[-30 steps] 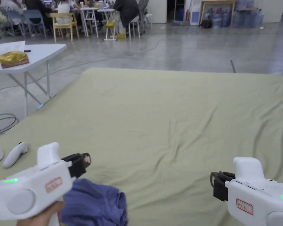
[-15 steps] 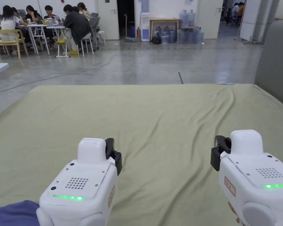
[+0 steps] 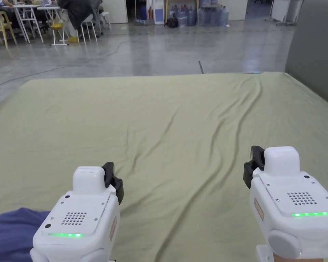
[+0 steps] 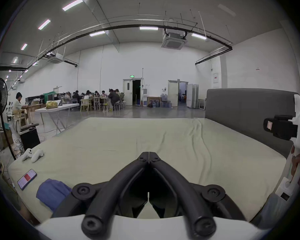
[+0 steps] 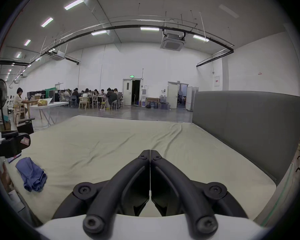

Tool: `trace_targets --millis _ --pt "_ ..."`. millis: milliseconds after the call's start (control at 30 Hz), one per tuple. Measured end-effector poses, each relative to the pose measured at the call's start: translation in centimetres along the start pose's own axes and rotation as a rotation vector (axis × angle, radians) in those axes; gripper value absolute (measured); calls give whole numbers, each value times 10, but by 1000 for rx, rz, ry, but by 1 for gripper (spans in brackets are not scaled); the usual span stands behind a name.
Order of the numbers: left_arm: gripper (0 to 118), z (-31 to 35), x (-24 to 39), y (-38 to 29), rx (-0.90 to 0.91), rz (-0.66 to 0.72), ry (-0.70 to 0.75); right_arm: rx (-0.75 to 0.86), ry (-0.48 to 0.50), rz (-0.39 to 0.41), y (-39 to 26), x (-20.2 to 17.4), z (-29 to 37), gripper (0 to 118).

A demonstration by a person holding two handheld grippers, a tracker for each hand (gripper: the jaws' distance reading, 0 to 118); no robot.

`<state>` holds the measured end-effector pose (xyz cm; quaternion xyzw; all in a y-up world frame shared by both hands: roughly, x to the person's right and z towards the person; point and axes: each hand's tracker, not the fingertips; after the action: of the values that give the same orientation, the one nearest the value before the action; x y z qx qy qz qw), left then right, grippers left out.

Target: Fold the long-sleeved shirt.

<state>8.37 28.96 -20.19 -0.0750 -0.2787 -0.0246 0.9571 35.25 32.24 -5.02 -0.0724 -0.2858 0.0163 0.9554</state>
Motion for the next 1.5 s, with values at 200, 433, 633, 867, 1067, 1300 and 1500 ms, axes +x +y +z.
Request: trace_targets --millis 200,433,633,867,1067,1300,1500 --pt "13 0 2 0 12 -14 43 13 10 21 1 -10 -1 13" --pt "118 5 -10 -5 3 30 71 -2 5 22 -7 -17 -6 118" --pt "118 -14 -7 -9 -14 -8 64 19 -15 22 -10 -17 -10 118" --pt "118 -7 -6 -8 56 -9 71 50 -18 14 -18 -14 -12 118" --pt "118 -5 -9 -10 62 14 61 23 -16 57 -13 -16 -10 118" --pt "118 -6 -12 -12 35 36 50 25 -2 48 -11 -18 -8 118" --pt "118 -7 -10 -11 32 21 49 25 -11 37 -10 -15 -7 118"
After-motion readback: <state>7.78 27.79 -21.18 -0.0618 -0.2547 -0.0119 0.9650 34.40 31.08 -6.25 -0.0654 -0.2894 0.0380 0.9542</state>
